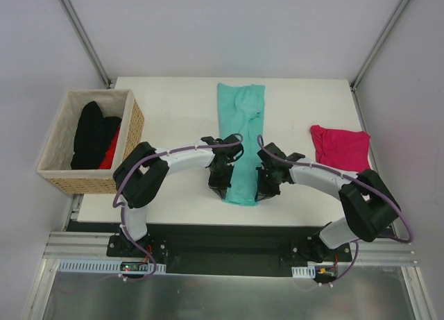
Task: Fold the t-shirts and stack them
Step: Grab the bottom of the folded rectangular tshirt with both arms
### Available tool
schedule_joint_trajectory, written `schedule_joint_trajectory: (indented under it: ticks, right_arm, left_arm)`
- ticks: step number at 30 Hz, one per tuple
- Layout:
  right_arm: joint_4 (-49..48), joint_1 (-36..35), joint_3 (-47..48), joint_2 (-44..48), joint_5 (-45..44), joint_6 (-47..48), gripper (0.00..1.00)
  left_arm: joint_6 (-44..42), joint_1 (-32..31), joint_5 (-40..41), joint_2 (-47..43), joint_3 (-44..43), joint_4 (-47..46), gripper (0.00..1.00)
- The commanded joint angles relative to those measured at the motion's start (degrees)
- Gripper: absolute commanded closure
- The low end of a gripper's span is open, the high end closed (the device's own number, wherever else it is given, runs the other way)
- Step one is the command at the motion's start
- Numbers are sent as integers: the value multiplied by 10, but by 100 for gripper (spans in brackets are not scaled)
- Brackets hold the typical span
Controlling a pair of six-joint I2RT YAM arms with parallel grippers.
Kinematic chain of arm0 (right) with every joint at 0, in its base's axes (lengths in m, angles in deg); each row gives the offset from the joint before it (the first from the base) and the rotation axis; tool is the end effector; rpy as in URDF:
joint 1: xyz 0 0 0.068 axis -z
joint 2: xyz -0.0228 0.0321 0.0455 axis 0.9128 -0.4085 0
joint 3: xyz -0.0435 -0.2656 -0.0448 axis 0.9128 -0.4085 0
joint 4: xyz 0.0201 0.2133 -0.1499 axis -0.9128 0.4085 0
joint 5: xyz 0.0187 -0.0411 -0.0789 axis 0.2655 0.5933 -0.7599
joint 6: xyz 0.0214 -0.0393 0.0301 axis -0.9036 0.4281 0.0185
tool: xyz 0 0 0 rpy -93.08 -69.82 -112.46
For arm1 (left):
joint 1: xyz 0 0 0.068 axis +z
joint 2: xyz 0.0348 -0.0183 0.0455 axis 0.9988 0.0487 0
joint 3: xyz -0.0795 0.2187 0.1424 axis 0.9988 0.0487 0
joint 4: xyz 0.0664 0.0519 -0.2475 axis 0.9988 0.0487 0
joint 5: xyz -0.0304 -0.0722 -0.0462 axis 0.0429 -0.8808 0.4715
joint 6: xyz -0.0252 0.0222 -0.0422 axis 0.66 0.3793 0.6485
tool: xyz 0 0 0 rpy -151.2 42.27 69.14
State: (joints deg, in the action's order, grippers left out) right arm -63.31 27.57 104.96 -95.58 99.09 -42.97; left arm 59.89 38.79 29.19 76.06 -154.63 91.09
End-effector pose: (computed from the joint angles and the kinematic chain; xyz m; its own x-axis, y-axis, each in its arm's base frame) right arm 0.2064 0.1717 0.1619 -0.9218 -0.2474 -0.2985 -0.3387 0.8886 0.3094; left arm 0.2373 -0.2798 0.1622 -0.9695 0.2297 -0.0854 0.2451 0.9080 -0.3399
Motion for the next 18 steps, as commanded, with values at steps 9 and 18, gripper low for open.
schedule_joint_trajectory:
  ticks: [9, 18]
  right_arm:
    - [88, -10, 97, 68, -32, 3, 99]
    - [108, -10, 105, 101, -42, -8, 99]
  left_arm:
    - [-7, -4, 41, -82, -95, 100, 100]
    - [-7, -5, 65, -106, -147, 153, 100]
